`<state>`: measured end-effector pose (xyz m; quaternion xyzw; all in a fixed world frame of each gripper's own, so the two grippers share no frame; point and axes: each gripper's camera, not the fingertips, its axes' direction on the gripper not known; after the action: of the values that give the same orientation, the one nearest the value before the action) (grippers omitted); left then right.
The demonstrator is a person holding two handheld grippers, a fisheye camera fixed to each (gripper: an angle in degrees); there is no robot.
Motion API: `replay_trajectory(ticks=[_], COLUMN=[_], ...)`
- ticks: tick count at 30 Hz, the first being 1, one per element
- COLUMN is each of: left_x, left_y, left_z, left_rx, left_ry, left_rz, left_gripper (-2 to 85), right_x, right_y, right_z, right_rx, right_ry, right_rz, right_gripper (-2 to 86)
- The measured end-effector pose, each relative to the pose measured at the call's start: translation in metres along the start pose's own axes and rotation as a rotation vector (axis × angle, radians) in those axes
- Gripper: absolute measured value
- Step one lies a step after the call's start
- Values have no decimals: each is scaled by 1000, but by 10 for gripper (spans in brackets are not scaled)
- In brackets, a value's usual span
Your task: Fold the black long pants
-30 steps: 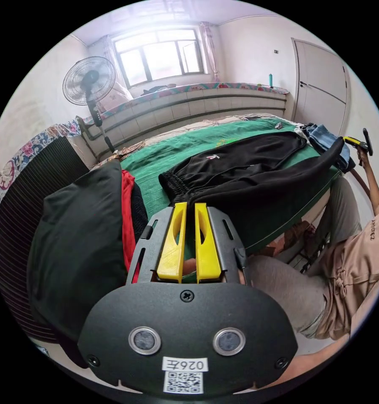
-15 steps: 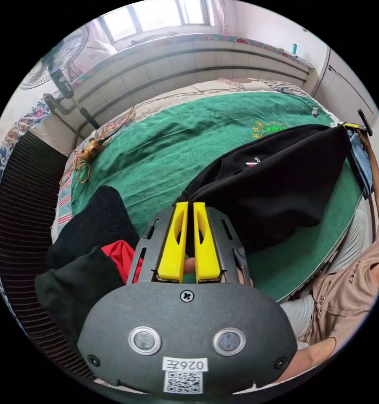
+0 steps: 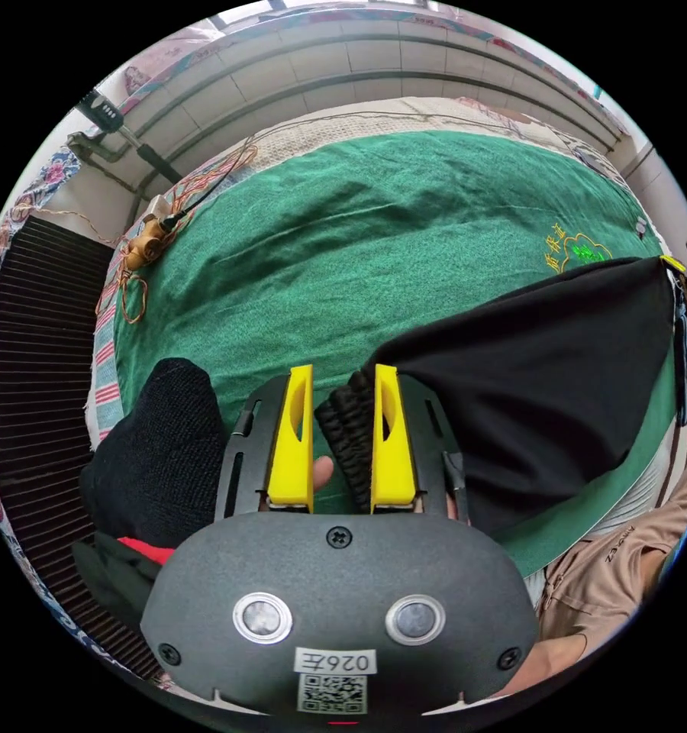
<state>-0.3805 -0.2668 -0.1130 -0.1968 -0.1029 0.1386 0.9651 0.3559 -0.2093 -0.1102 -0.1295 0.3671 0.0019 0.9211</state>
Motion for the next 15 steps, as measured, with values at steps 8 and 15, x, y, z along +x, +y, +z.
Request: replay_trajectory(ticks=[8, 15], left_x=[-18, -17], left_y=[91, 216], left_z=[-22, -27], left_rx=[125, 548], left_ry=[-297, 171], left_rz=[-89, -271], left_gripper=[108, -4], right_x=[5, -30], right_y=[53, 101], right_z=[-48, -39], right_rx=[218, 275], right_ry=[51, -413], right_rz=[63, -12], right_gripper=[49, -10])
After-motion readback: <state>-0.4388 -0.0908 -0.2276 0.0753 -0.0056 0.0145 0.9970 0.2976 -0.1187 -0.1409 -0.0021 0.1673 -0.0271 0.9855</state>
